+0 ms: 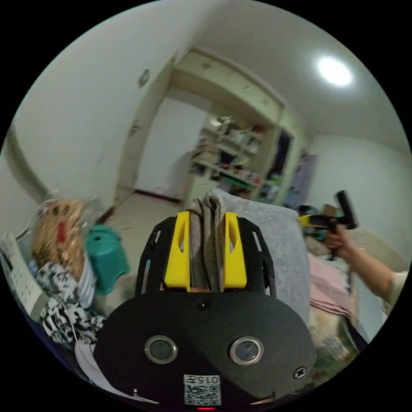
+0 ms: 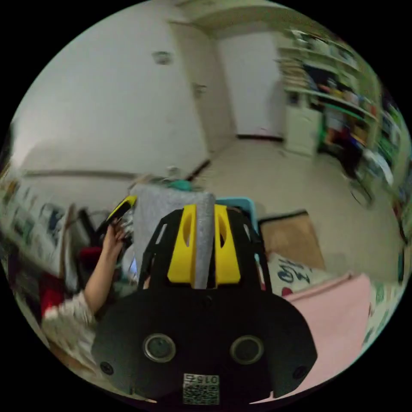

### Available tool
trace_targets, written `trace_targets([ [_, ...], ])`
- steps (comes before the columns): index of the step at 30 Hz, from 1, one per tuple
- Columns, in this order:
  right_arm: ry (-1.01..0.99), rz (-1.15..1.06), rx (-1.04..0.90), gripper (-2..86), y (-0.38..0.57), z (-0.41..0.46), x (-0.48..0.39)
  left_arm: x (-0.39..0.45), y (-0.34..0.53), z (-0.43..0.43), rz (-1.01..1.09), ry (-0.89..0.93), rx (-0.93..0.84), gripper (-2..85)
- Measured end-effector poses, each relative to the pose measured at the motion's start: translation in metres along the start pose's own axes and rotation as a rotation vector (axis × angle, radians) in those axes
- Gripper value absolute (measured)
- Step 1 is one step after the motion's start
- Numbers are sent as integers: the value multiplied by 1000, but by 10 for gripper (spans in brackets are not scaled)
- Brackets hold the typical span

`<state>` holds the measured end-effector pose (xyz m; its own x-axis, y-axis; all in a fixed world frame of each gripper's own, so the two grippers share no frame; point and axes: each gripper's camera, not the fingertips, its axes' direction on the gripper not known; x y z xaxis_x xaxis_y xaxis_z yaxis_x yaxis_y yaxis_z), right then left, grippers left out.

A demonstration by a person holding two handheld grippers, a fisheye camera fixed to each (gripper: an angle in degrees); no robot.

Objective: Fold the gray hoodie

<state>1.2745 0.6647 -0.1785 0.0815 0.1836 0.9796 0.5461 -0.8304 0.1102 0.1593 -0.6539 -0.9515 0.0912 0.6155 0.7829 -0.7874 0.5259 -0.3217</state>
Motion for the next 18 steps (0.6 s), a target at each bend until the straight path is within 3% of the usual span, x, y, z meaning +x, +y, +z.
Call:
trace_targets([
  [2,-76,-50,28,91,16,-4,14,-13,25,23,-37,-35,-52,117],
  [4,-89,-210,-26,122,40,-14,17,-8,58,20,30,105,-32,119],
  [7,269,-230,-71,159,82,-34,46,18,85,23,75,300,-96,121],
  [8,358,-187,-36,164,98,-49,71,26,89,26,74,368,-106,126],
  [10,358,-13,7,167,116,-78,126,71,96,44,76,625,-180,147],
  [12,344,205,21,186,146,-117,199,116,98,59,103,744,-235,163],
  [18,510,521,-14,226,251,-196,314,234,121,133,91,838,-448,190],
])
